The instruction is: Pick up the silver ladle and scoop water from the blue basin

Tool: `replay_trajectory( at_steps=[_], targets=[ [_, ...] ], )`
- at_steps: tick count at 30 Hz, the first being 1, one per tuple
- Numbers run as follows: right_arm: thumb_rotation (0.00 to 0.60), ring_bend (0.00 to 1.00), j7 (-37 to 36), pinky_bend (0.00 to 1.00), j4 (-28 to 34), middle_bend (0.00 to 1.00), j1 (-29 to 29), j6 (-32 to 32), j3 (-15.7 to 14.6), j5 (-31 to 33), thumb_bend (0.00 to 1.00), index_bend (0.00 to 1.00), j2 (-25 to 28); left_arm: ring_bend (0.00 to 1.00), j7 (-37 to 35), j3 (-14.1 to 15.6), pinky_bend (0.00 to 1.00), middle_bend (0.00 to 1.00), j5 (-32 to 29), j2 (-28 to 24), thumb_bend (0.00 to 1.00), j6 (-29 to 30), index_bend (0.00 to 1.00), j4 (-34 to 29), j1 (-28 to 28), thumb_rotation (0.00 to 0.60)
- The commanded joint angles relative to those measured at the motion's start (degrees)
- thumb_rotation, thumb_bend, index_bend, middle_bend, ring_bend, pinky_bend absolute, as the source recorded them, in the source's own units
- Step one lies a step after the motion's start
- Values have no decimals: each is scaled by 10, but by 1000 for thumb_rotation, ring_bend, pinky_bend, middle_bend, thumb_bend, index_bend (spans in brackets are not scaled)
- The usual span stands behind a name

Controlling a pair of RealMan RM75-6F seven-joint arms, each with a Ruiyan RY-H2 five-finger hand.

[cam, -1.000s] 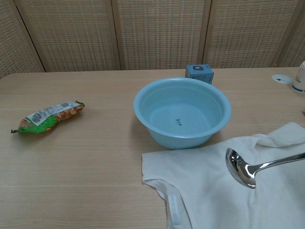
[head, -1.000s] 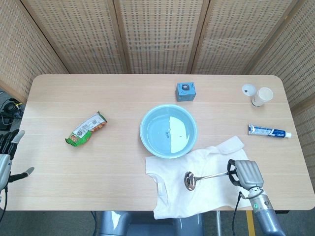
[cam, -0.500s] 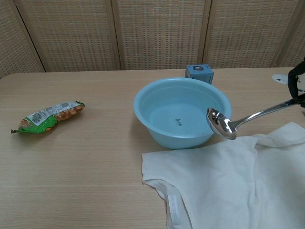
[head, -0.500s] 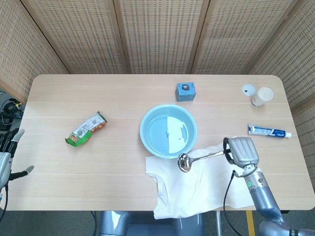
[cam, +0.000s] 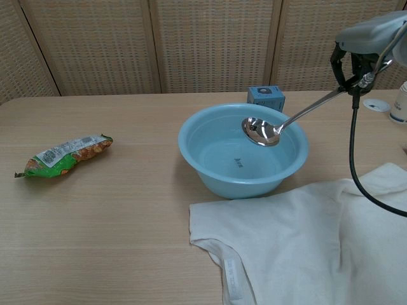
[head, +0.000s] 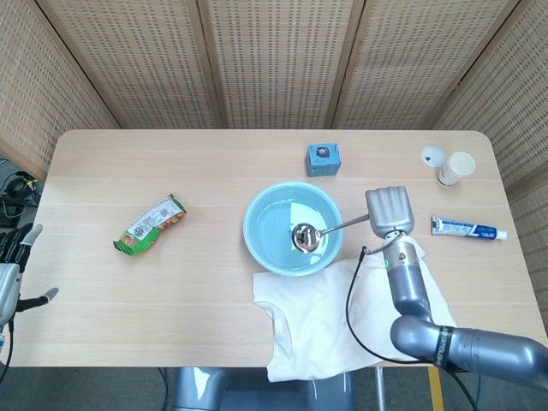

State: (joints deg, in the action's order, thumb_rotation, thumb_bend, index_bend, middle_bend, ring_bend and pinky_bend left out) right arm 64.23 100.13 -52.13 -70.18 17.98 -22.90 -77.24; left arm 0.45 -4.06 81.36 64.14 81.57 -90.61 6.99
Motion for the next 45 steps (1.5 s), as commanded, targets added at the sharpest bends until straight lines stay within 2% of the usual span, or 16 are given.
replay_trajectory(
  at_steps=[1, 5, 11, 18, 25, 31, 45],
  targets=[
    [600, 1000, 64, 1000, -68, 1000, -47, -30, -9, 34, 809, 709, -62, 0, -3, -3, 0, 0, -8, 1, 0, -6, 0, 4, 2, 600],
    [600, 1000, 94, 1000, -117, 1000, -74, -47, -17, 43, 809, 709, -107, 0, -8, -5, 0, 0, -13, 0, 0, -10, 0, 5, 3, 600],
    [600, 1000, 148, 1000, -200, 1000, -102, -69, -54, 8, 809, 710, -169, 0, -14, -6, 0, 0, -16, -2, 0, -12, 0, 4, 4, 600],
    [600, 1000, 191, 1000, -288, 1000, -111, -93, -94, -53, 809, 710, -212, 0, -22, -7, 0, 0, -22, -4, 0, -20, 0, 7, 6, 600],
    [600, 1000, 227, 1000, -337, 1000, -104, -94, -118, -89, 809, 711, -247, 0, -27, -7, 0, 0, -25, -5, 0, -26, 0, 7, 8, 600],
    [600, 1000, 255, 1000, -380, 1000, -97, -91, -125, -109, 810, 717, -282, 0, -31, -9, 0, 0, -27, -6, 0, -27, 0, 8, 8, 600],
    [600, 1000, 304, 1000, -430, 1000, -77, -66, -107, -123, 809, 716, -335, 0, -44, -11, 0, 0, -31, -8, 0, -32, 0, 12, 10, 600]
  ],
)
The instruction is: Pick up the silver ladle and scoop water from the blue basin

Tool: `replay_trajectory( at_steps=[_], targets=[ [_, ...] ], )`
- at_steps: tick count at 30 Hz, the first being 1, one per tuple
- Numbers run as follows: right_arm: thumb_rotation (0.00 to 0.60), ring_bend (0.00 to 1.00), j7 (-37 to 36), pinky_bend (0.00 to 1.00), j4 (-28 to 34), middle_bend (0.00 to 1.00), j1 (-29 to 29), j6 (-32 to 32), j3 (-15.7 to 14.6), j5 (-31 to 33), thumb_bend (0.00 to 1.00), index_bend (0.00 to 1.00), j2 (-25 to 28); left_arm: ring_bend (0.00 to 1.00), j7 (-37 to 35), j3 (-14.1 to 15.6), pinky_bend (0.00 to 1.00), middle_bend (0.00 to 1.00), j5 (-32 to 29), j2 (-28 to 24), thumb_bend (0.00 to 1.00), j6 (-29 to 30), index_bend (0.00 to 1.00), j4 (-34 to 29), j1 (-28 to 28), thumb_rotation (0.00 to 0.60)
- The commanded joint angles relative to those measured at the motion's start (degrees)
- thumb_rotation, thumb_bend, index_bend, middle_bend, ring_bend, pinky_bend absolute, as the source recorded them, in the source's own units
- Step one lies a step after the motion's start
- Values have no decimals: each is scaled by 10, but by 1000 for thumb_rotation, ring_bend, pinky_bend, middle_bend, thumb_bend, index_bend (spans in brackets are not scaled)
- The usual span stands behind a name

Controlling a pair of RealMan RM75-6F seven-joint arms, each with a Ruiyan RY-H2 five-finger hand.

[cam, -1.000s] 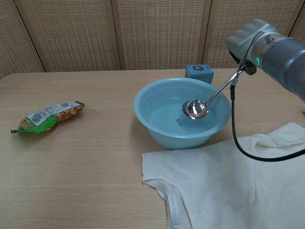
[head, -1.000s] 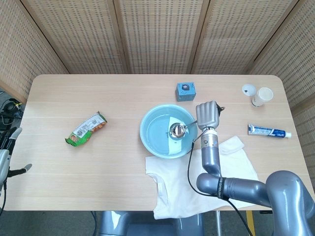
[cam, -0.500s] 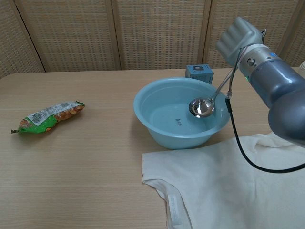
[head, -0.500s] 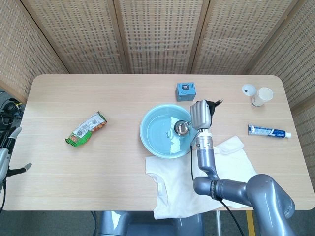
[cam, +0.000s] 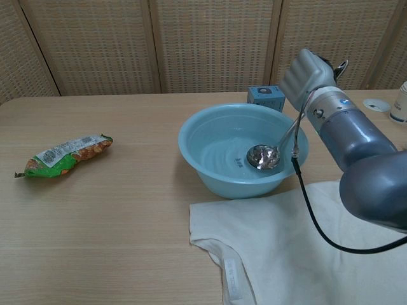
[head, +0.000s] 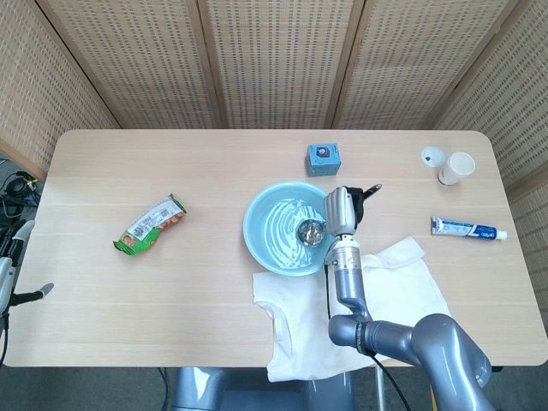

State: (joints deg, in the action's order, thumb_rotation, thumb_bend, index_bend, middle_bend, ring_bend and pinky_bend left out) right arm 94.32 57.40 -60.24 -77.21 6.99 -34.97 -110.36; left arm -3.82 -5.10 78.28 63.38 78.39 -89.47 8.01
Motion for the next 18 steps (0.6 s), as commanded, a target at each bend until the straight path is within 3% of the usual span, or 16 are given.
replay_trajectory(
  at_steps=[1, 6, 18],
  targets=[
    [600, 1000, 3, 1000, -3, 1000, 6, 6, 6, -2, 809, 717, -5, 0, -1, 0, 0, 0, -1, 0, 0, 0, 0, 0, 0, 600],
    [600, 1000, 1, 1000, 4, 1000, 15, 14, 28, 9, 809, 717, -7, 0, -4, 0, 0, 0, -1, -1, 0, -1, 0, 1, 0, 600],
    [600, 1000, -33, 1000, 121, 1000, 29, 29, 149, 116, 809, 717, 36, 0, -4, 1, 0, 0, 0, -1, 0, -3, 0, -1, 1, 600]
  ],
)
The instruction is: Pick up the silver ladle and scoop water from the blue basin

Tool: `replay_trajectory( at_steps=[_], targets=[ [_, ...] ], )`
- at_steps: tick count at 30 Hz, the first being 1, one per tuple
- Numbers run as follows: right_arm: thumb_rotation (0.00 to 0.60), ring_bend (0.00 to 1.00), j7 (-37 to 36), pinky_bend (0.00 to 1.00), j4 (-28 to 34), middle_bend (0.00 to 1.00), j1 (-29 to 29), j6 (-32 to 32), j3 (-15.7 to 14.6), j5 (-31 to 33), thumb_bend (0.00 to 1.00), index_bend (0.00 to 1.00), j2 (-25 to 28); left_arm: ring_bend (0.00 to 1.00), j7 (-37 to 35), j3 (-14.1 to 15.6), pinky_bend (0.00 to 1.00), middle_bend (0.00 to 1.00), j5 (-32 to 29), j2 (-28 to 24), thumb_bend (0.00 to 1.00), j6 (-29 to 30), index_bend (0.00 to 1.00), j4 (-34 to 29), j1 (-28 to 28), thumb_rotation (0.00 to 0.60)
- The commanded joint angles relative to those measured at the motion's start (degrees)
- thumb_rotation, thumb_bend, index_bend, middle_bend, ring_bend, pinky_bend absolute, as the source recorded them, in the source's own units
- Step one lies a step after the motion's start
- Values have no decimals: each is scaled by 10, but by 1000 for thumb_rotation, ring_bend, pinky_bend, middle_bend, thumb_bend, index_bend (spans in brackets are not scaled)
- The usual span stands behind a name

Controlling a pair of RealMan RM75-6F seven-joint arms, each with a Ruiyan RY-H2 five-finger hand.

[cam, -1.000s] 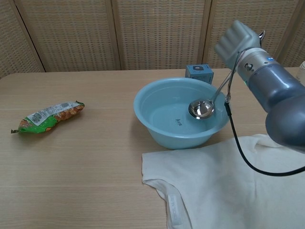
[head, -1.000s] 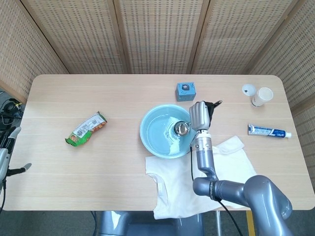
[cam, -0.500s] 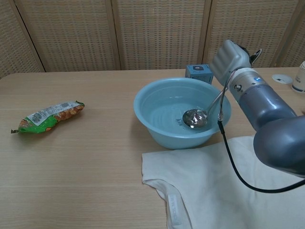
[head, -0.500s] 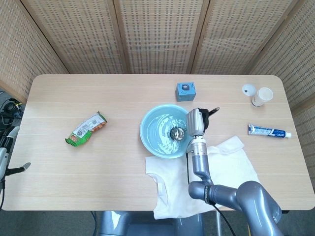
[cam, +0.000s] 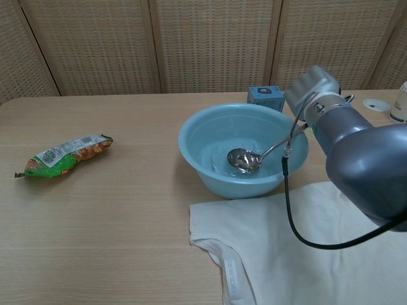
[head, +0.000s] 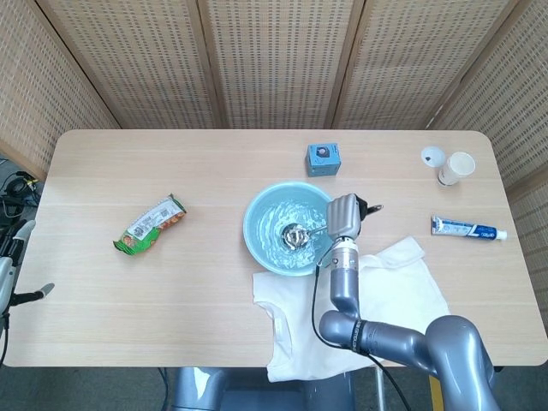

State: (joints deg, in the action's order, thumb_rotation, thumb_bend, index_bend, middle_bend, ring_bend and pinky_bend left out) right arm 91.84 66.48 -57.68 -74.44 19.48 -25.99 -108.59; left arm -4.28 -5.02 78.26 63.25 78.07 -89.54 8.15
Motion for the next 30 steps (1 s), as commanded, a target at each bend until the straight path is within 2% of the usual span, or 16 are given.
replay_trajectory(
  at_steps=[1, 8, 14, 30],
  targets=[
    [600, 1000, -8, 1000, 39, 1000, 3, 0, 29, 32, 810, 717, 24, 0, 0, 0, 0, 0, 0, 0, 0, 0, 0, 0, 0, 600],
    [600, 1000, -13, 1000, 115, 1000, 1, -19, 66, 79, 810, 717, 72, 0, -4, 1, 0, 0, 2, -2, 0, 1, 0, -3, 0, 600],
    [600, 1000, -23, 1000, 163, 1000, -2, -36, 79, 100, 809, 718, 107, 0, -10, 3, 0, 0, 3, -3, 0, -4, 0, -4, 0, 600],
    [600, 1000, -33, 1000, 227, 1000, -25, -63, 82, 146, 810, 722, 169, 0, -2, 3, 0, 0, 0, 0, 0, -7, 0, -2, 3, 600]
  ],
)
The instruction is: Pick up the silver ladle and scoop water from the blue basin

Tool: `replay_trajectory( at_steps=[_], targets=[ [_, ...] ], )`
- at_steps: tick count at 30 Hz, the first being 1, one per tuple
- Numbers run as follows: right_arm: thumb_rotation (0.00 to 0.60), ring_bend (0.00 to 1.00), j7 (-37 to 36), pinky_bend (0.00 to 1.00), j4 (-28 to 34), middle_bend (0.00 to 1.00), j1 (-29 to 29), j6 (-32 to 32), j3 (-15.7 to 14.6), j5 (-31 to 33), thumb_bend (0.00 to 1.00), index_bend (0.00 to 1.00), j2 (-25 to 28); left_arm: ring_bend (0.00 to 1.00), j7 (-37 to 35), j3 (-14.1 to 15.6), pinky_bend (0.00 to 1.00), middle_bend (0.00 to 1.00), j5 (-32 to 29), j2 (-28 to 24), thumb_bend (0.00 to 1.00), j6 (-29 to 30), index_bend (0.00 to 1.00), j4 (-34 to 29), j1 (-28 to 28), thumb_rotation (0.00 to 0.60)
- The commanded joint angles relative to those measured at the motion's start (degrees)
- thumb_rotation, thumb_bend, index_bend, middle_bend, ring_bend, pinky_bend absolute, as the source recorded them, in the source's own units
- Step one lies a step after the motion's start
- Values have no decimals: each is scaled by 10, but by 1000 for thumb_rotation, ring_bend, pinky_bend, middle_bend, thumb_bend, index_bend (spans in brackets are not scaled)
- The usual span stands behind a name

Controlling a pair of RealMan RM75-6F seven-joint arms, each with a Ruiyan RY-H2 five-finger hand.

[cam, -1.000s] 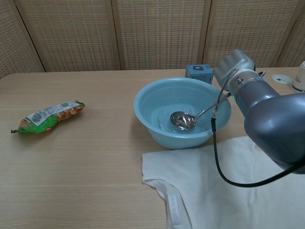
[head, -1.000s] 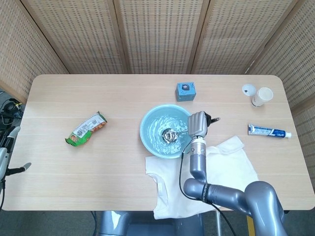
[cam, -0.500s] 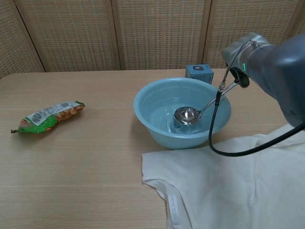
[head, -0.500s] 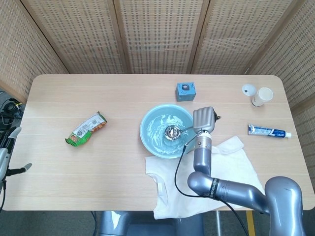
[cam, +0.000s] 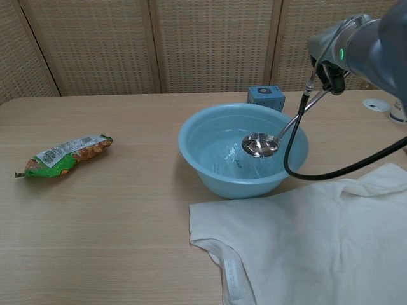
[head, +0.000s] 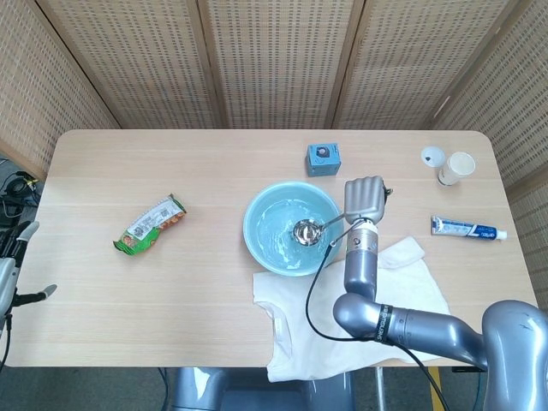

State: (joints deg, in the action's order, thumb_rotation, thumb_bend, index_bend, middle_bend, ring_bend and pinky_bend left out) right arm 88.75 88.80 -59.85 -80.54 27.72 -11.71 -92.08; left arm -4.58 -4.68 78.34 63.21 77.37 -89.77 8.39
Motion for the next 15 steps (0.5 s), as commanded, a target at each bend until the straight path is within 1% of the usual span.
replay_trajectory(
  at_steps=[1, 10, 15],
  targets=[
    [600, 1000, -3, 1000, 6, 1000, -4, -3, -1, 5, 809, 722, 6, 0, 1, 0, 0, 0, 0, 1, 0, -1, 0, 0, 1, 600],
    [600, 1000, -11, 1000, 21, 1000, -18, -10, -2, 27, 810, 722, 25, 0, 5, 0, 0, 0, -3, 2, 0, -4, 0, 1, 2, 600],
    [600, 1000, -13, 1000, 37, 1000, -28, -20, 6, 43, 810, 722, 38, 0, 7, 0, 0, 0, -4, 4, 0, -6, 0, 1, 4, 600]
  ],
)
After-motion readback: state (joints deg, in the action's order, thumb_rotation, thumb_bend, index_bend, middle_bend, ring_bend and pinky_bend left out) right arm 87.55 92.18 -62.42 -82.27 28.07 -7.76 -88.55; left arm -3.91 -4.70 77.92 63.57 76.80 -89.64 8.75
